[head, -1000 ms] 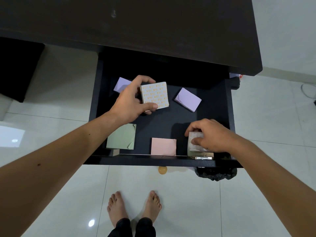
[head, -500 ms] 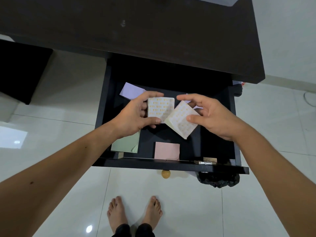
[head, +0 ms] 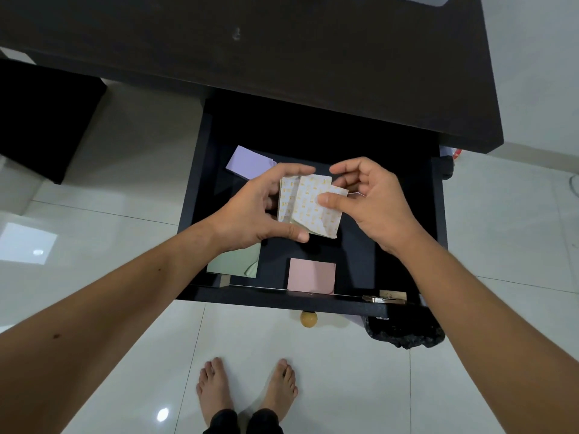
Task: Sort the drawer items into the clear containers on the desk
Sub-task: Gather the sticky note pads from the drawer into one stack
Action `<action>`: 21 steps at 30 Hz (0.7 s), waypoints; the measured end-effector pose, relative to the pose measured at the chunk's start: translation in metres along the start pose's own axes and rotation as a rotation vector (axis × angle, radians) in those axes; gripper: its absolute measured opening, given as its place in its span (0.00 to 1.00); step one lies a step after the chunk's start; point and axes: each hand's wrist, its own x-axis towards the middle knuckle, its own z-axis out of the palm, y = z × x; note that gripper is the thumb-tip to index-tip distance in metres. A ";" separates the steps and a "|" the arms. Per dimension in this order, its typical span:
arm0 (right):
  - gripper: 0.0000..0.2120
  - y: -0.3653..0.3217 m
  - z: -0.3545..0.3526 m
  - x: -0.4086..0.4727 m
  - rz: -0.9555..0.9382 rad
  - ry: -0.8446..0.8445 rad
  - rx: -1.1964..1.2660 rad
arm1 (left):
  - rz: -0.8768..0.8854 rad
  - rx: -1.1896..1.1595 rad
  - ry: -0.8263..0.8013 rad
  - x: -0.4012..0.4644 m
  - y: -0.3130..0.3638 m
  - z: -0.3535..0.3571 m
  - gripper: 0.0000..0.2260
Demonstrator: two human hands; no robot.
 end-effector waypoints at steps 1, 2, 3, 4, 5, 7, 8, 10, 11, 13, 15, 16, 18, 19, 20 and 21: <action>0.23 -0.001 0.003 0.001 -0.005 0.018 0.012 | 0.005 0.003 0.008 -0.001 0.001 0.000 0.41; 0.23 -0.001 0.006 0.001 -0.011 0.031 0.021 | 0.007 0.006 0.016 -0.002 0.002 -0.001 0.39; 0.23 -0.002 0.009 0.002 -0.017 0.045 0.025 | 0.006 0.009 0.023 -0.003 0.004 -0.002 0.38; 0.23 -0.003 0.012 0.002 -0.022 0.059 0.024 | 0.002 0.015 0.035 -0.005 0.006 -0.004 0.36; 0.22 -0.004 0.015 0.002 -0.025 0.071 0.019 | -0.001 0.022 0.048 -0.006 0.007 -0.006 0.35; 0.22 -0.005 0.021 0.003 -0.027 0.089 0.011 | -0.007 0.036 0.063 -0.010 0.010 -0.013 0.34; 0.23 -0.006 0.024 0.003 -0.023 0.095 0.010 | -0.008 0.040 0.061 -0.012 0.012 -0.016 0.34; 0.23 -0.010 0.030 0.004 -0.007 0.104 0.023 | -0.004 0.030 0.058 -0.016 0.015 -0.022 0.35; 0.24 -0.011 0.033 0.004 -0.001 0.105 0.032 | 0.000 0.019 0.062 -0.017 0.017 -0.023 0.34; 0.25 -0.015 0.040 0.006 0.001 0.096 0.046 | 0.023 0.010 0.079 -0.019 0.018 -0.025 0.28; 0.25 -0.018 0.045 0.008 0.000 0.084 0.058 | 0.050 0.025 0.101 -0.020 0.017 -0.028 0.22; 0.24 -0.020 0.046 0.009 -0.002 0.077 0.078 | 0.061 0.035 0.113 -0.020 0.017 -0.030 0.21; 0.17 -0.020 0.045 0.010 0.002 0.062 0.153 | 0.096 0.060 0.143 -0.019 0.019 -0.038 0.20; 0.14 -0.018 0.044 0.010 0.009 0.048 0.179 | 0.115 0.075 0.165 -0.019 0.022 -0.043 0.20; 0.11 -0.014 0.043 0.009 0.016 0.022 0.179 | 0.134 0.086 0.188 -0.019 0.025 -0.049 0.21; 0.09 -0.010 0.043 0.009 0.024 -0.020 0.152 | 0.153 0.090 0.210 -0.019 0.028 -0.055 0.21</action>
